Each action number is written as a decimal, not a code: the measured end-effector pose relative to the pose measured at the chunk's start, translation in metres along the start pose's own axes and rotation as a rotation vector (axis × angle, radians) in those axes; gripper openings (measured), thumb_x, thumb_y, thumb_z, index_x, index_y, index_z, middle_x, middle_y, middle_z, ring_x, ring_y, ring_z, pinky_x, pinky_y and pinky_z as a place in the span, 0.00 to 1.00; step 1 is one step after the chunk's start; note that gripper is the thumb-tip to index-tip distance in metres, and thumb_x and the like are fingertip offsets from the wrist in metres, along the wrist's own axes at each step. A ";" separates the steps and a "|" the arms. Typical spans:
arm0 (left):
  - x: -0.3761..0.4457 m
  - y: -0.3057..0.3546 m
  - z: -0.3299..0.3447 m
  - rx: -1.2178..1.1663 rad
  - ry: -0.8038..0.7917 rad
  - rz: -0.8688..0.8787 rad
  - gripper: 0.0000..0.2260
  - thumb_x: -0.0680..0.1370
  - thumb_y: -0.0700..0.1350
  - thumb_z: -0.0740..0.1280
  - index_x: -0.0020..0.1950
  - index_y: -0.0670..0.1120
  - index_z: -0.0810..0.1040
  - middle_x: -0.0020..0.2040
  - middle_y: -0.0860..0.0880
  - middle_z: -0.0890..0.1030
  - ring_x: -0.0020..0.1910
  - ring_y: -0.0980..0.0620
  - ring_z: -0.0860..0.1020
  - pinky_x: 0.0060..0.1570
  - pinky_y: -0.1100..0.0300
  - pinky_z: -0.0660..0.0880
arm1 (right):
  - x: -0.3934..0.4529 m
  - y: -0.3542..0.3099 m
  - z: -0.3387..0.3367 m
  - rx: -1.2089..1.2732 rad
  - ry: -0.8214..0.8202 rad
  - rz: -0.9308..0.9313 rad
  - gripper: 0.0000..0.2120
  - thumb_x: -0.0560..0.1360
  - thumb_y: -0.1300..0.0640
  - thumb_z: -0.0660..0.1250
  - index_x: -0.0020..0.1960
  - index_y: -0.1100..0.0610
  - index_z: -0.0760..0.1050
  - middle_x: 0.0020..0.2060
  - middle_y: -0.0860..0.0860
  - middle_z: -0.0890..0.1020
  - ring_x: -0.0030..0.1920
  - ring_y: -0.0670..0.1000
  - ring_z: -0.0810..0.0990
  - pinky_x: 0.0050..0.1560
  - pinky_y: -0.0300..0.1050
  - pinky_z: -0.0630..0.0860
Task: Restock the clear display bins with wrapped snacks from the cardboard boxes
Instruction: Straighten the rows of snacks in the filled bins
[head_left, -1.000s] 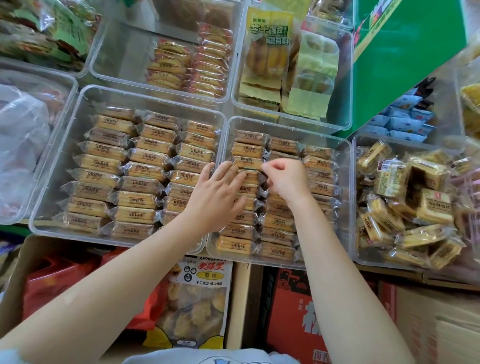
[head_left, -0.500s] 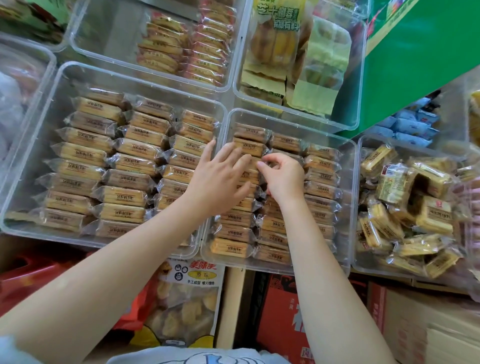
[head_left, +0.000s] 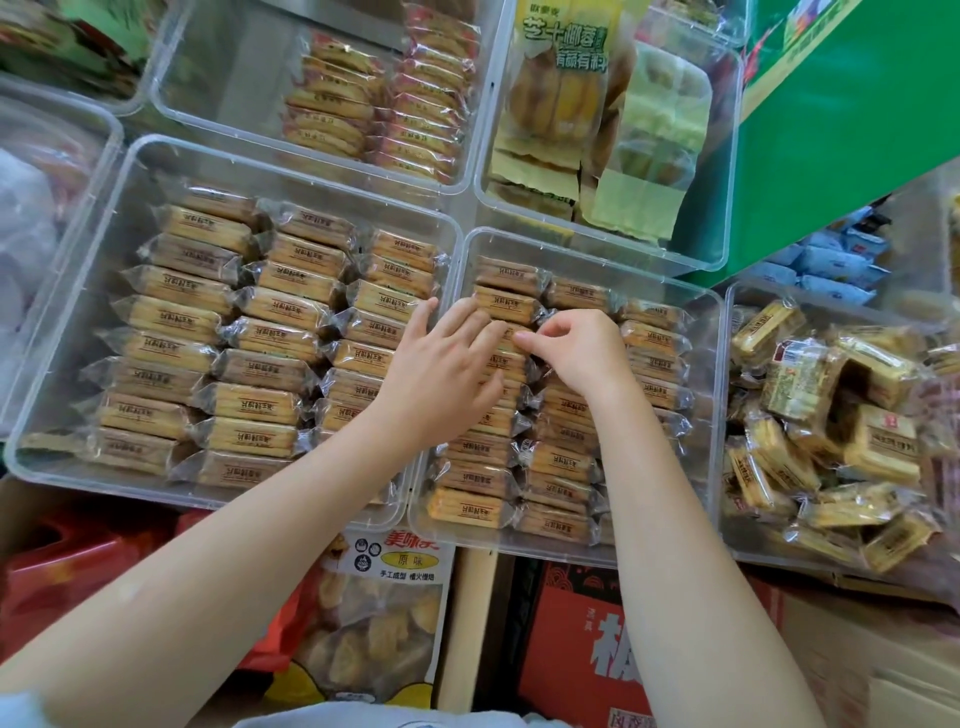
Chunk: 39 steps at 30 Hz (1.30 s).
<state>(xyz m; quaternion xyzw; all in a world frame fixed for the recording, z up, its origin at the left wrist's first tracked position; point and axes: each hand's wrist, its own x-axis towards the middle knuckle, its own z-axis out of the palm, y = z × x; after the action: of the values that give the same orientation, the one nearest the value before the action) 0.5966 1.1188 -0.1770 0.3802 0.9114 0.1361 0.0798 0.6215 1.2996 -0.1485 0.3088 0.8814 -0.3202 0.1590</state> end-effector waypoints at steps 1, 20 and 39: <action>0.000 0.000 0.000 0.005 -0.002 0.001 0.25 0.81 0.57 0.55 0.72 0.45 0.73 0.69 0.47 0.76 0.75 0.47 0.66 0.73 0.40 0.60 | 0.000 0.000 -0.001 0.020 -0.021 -0.007 0.11 0.73 0.46 0.75 0.42 0.53 0.83 0.39 0.45 0.83 0.42 0.45 0.80 0.46 0.44 0.76; -0.008 0.003 -0.013 0.118 -0.229 0.038 0.34 0.81 0.66 0.47 0.83 0.49 0.50 0.83 0.48 0.51 0.81 0.49 0.40 0.78 0.41 0.39 | 0.002 -0.004 -0.005 -0.035 0.033 -0.045 0.08 0.76 0.49 0.72 0.45 0.53 0.85 0.42 0.48 0.85 0.44 0.48 0.82 0.50 0.47 0.79; 0.014 -0.003 -0.012 0.077 -0.133 0.011 0.30 0.81 0.60 0.53 0.81 0.48 0.60 0.82 0.47 0.57 0.82 0.49 0.48 0.79 0.42 0.47 | 0.018 -0.015 -0.015 0.221 -0.023 0.127 0.05 0.75 0.53 0.74 0.46 0.55 0.85 0.29 0.49 0.81 0.31 0.46 0.77 0.38 0.43 0.72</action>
<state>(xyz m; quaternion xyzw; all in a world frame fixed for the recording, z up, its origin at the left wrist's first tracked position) 0.5825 1.1245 -0.1670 0.3961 0.9065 0.0757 0.1246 0.5967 1.3088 -0.1387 0.3761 0.8175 -0.4080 0.1541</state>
